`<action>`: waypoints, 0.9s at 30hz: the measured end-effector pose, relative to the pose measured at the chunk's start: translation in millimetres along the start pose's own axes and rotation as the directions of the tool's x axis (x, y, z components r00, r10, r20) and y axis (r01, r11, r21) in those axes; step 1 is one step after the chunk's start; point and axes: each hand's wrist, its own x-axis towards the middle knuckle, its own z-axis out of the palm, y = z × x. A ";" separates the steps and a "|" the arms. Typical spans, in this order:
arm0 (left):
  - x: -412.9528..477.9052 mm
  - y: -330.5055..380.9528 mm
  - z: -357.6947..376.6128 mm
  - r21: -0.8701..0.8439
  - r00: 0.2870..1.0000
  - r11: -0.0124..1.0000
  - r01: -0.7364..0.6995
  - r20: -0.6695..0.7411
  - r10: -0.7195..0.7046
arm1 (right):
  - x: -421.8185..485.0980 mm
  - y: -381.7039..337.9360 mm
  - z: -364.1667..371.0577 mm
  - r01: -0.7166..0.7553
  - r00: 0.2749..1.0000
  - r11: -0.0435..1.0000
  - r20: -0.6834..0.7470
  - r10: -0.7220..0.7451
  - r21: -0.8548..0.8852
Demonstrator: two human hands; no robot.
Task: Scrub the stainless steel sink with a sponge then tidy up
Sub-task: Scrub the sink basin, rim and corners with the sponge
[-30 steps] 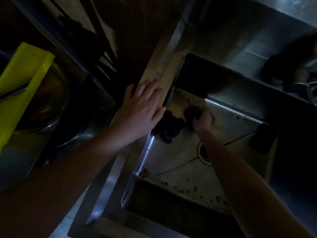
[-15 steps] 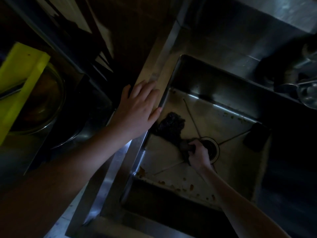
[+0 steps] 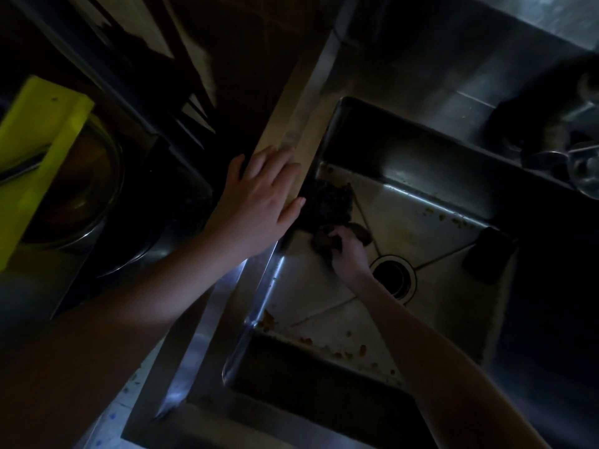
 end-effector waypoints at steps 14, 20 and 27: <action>0.7 1.4 -1.4 -0.009 1.000 1.000 -0.007 -0.021 0.007 | -9.4 30.8 -77.0 -0.143 0.957 0.981 -0.233 0.171 0.130; 0.2 -2.7 7.3 0.016 0.997 1.000 -0.014 -0.077 0.015 | 49.6 36.7 -70.7 -0.045 0.981 0.943 -0.194 -0.021 -0.330; 0.8 -3.3 6.3 0.009 0.997 1.000 -0.015 -0.069 0.016 | 29.3 33.6 -40.9 -0.023 0.996 0.944 -0.091 -0.008 -0.329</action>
